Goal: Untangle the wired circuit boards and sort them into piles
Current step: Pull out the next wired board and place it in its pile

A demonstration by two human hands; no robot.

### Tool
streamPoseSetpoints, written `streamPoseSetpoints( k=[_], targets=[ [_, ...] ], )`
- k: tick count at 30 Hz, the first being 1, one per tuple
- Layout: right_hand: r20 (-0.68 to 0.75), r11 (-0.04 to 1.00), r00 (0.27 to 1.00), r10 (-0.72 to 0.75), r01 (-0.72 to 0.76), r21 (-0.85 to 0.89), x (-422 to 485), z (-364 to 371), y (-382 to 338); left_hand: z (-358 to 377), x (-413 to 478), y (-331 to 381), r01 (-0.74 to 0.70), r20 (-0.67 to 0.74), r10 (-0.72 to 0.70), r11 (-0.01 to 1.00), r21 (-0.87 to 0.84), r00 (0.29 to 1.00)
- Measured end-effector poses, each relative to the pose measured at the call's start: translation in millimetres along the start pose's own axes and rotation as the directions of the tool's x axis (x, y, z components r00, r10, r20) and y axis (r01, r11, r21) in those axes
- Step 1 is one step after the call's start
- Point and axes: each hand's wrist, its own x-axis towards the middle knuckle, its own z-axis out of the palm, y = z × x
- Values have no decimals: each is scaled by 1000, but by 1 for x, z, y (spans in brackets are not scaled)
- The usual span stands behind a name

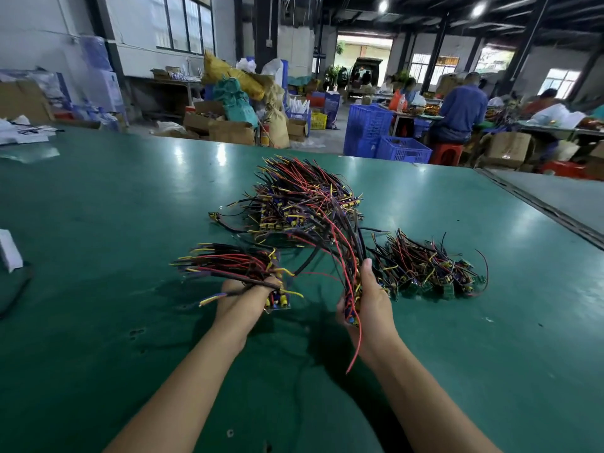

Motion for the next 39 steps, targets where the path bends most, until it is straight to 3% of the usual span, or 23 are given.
streamPoseSetpoints(
  k=[5, 7, 9, 11, 13, 19, 23, 24, 27, 30, 32, 33, 35, 36, 39],
  targets=[
    [-67, 986, 997, 27, -16, 164, 3, -7, -11, -16, 20, -5, -35, -162, 117, 898, 438, 980],
    [-71, 972, 996, 60, -42, 229, 4, -10, -15, -18, 18, 1, -47, -254, 187, 880, 472, 949],
    [-66, 968, 995, 72, -54, 244, 5, -12, -16, -19, 13, 8, -123, -355, 336, 854, 505, 873],
    [-65, 969, 994, 84, -66, 238, 5, -12, -15, -19, 10, 10, -268, -368, 539, 771, 578, 758],
    [-66, 973, 994, 89, -73, 218, 6, -13, -14, -19, 5, 12, -384, -288, 676, 660, 646, 679],
    [-25, 990, 996, 90, -87, 114, 7, -17, -10, -13, -8, 13, -500, 18, 775, 389, 773, 631],
    [17, 993, 995, 94, -95, 69, 8, -16, -7, -6, -19, 15, -756, 301, 825, 212, 619, 478],
    [29, 993, 995, 99, -101, 67, 7, -15, -7, -4, -22, 15, -826, 394, 802, 204, 525, 448],
    [52, 994, 995, 88, -91, 55, 8, -13, -6, -2, -31, 11, -904, 611, 666, 303, 302, 428],
    [77, 998, 995, 57, -59, 26, 8, -14, -4, -4, -35, 9, -877, 705, 552, 430, 215, 444],
    [102, 998, 994, 44, -48, 29, 8, -15, -3, -5, -40, 12, -878, 746, 510, 429, 211, 429],
    [102, 998, 994, 39, -43, 35, 7, -14, -3, -3, -42, 14, -904, 758, 512, 352, 243, 403],
    [85, 999, 996, 10, -13, 32, 6, -13, -3, 3, -52, 15, -957, 781, 557, 108, 269, 283],
    [74, 1000, 997, -6, 5, 25, 6, -13, -3, 7, -59, 14, -964, 797, 555, 35, 262, 237],
    [53, 999, 998, -29, 28, 18, 4, -12, -4, 14, -72, 13, -965, 821, 523, 15, 260, 229]
  ],
)
